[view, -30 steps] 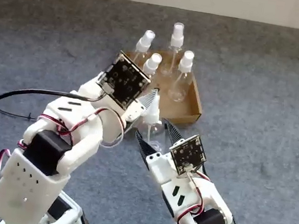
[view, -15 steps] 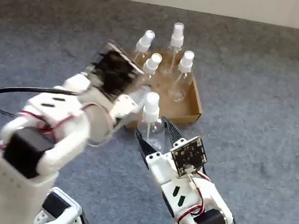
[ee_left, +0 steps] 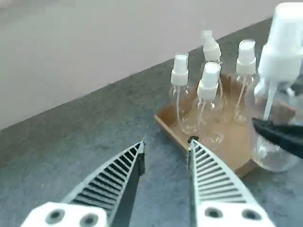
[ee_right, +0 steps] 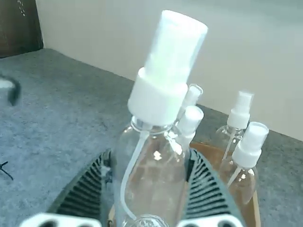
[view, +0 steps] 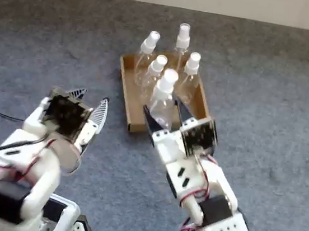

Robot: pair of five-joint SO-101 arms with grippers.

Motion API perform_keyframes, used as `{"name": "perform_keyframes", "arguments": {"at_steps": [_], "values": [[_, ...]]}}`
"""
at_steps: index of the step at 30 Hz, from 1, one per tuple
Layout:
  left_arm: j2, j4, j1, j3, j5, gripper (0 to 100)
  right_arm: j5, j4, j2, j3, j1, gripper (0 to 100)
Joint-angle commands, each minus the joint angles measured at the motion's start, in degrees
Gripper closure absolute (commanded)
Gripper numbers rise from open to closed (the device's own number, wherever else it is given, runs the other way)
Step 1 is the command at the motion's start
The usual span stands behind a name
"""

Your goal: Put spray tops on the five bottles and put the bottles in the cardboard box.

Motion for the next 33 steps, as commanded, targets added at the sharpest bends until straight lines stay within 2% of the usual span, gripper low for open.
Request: {"name": "perform_keyframes", "arguments": {"at_steps": [1,7,10,16,28,33], "values": [[-4.7,-11.3,-6.1,19.1,2.7,86,0.3,-7.8,13.1,-10.2,0.8,99.5],[-8.0,-30.1,-21.7,36.4,11.4,86,-0.5,-24.6,27.1,-11.7,0.8,99.5],[-8.6,-35.0,-25.2,39.3,13.7,86,-6.2,-33.4,31.5,-8.1,0.9,99.5],[-8.5,-35.3,-24.0,40.0,13.6,86,-3.6,-42.4,37.7,-4.0,1.5,99.5],[-8.5,-35.3,-23.6,40.1,13.6,86,-3.8,-49.8,45.7,0.2,2.3,99.5],[-8.5,-35.3,-23.6,40.1,13.6,86,-3.8,-49.8,48.9,0.8,2.3,99.5]]}}
